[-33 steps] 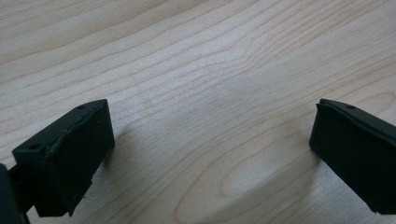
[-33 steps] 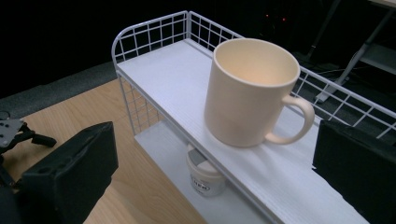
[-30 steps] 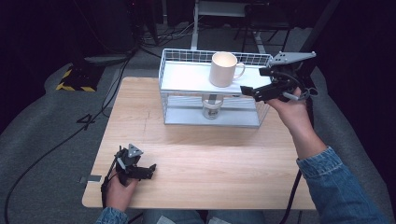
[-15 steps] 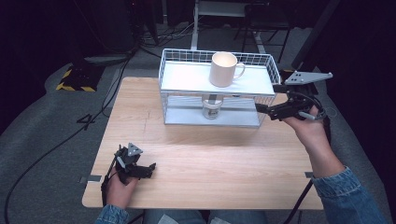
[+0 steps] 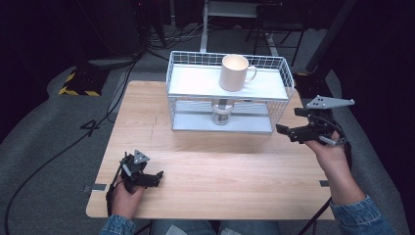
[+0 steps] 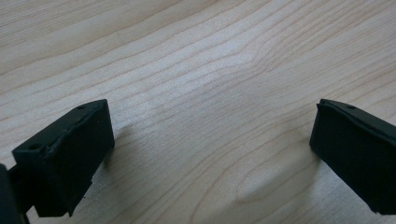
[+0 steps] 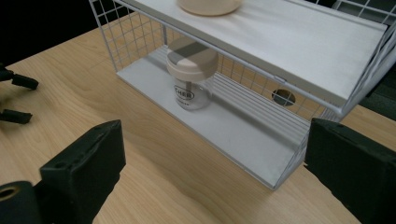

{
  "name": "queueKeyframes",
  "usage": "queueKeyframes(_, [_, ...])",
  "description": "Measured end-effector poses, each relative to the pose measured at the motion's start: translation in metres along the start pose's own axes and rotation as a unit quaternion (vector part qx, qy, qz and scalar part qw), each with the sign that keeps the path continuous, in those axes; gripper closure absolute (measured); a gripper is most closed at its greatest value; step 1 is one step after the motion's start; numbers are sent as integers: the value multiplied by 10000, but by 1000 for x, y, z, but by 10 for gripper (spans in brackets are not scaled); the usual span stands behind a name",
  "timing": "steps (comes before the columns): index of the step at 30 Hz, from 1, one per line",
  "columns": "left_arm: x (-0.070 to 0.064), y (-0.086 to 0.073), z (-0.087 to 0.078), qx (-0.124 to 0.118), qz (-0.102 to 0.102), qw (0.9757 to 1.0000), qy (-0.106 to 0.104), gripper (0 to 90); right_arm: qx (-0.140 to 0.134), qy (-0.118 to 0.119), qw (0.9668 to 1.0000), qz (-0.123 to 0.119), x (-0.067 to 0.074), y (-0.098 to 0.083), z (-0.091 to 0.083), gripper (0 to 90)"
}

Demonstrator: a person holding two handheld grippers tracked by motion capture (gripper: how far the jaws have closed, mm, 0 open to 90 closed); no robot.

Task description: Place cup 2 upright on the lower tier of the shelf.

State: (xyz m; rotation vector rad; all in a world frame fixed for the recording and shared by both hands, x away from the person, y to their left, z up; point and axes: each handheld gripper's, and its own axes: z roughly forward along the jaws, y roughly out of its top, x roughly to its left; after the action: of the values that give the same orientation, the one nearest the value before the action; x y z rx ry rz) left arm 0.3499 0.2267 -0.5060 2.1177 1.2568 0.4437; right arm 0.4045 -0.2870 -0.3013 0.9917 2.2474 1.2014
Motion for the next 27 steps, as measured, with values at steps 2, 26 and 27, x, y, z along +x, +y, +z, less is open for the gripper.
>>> queueKeyframes(2, [0, 0, 0, -2, -2, 10000, -1, 3, -41, -52, 10000, 69, 0, -8, 1, 86])
queueKeyframes(26, [0, 0, 0, 0, -1, 10000, 0, 3, 150, -184, 9985, 497, -1, -100, 21, 90])
queueKeyframes(27, [0, 0, 0, -1, -1, 10000, 0, 3, 132, -176, 9985, 509, -1, -104, 23, 90])
